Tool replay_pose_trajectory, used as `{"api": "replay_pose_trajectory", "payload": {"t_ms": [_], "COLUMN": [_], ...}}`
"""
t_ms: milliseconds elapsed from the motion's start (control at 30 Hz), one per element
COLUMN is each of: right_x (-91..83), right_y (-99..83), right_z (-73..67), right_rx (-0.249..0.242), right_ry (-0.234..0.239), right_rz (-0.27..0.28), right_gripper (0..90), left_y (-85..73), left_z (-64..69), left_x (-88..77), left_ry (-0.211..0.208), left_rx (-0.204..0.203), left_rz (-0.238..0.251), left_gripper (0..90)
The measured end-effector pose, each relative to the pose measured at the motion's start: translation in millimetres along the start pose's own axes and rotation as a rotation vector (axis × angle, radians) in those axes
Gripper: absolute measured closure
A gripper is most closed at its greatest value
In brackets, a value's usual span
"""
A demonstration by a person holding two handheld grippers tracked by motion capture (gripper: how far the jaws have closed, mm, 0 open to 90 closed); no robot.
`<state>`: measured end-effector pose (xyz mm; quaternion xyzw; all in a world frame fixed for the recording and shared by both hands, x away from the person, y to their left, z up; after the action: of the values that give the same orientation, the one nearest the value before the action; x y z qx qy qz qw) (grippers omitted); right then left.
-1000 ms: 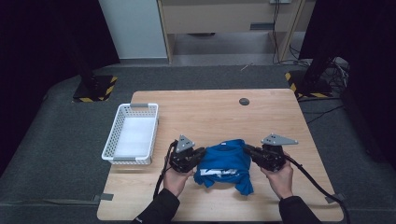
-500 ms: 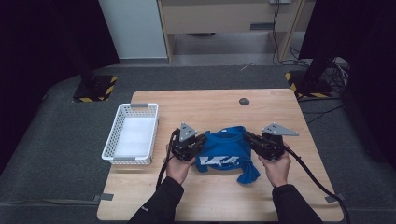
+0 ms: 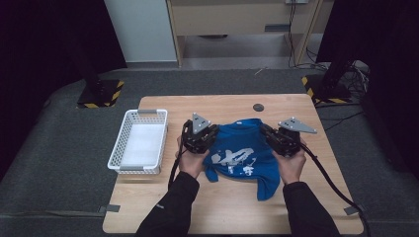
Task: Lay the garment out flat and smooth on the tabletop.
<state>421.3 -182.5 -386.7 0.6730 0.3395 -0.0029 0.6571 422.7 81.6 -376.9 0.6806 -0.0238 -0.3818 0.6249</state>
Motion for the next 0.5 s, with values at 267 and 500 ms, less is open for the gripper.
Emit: {"api": "replay_pose_trajectory", "payload": {"t_ms": [267, 500], "right_x": [22.8, 21.4], "right_y": [14.5, 5.8], "right_z": [6.8, 5.9], "right_rx": [0.004, -0.042], "right_ry": [-0.158, -0.156], "right_rz": [0.046, 0.043], "right_gripper": [54.5, 35.5], "left_y": [-3.2, -16.0], "left_z": [-17.3, -27.0], "left_x": [35.5, 31.9], "left_ry": [0.126, 0.048], "left_rx": [-0.061, -0.137], "left_rz": [0.042, -0.005], "left_gripper": [53.0, 40.4]}}
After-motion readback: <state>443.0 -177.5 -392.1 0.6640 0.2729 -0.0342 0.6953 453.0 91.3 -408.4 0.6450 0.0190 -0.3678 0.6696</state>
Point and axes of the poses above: each handheld gripper's, and its own axes: x roughly forward along the jaws, y roughly out of its top, z roughly to its right, the point moved 1 cm from there along x, roughly forward along the jaws
